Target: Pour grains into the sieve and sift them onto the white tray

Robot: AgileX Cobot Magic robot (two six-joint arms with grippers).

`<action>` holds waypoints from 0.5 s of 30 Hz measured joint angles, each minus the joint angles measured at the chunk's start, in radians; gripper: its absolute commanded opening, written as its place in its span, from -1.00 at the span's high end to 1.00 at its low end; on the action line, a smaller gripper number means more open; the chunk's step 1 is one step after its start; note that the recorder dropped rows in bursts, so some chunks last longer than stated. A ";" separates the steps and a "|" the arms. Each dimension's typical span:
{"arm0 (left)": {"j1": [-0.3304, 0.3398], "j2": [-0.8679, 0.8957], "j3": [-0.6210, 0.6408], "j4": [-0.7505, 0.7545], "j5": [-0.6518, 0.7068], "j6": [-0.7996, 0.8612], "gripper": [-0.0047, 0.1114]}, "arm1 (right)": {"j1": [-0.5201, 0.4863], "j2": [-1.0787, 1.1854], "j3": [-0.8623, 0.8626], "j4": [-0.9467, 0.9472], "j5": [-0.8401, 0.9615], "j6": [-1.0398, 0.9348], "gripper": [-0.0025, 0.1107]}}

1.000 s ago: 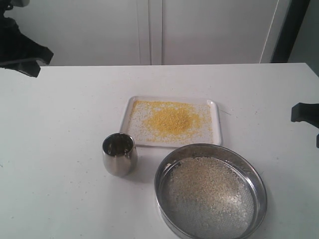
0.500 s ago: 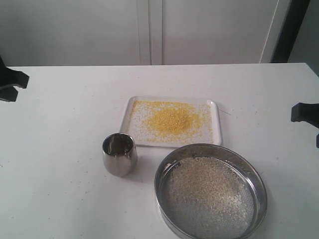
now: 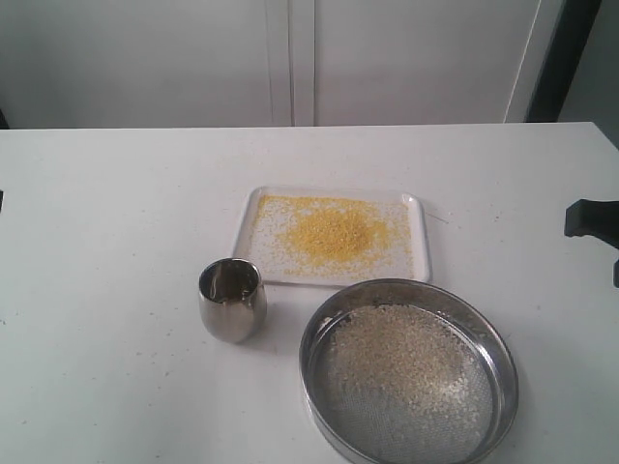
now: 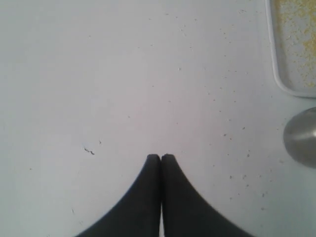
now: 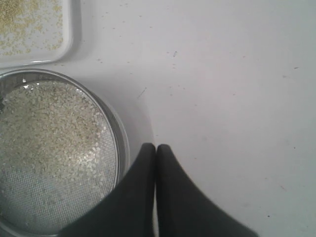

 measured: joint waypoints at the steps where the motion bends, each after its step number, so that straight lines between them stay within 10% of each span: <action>1: 0.000 -0.015 0.018 0.000 0.000 0.002 0.92 | 0.000 0.000 0.000 0.000 0.000 0.000 0.96; 15: 0.072 -0.254 0.272 -0.006 -0.005 -0.008 0.92 | 0.000 0.000 0.000 0.000 0.000 0.000 0.96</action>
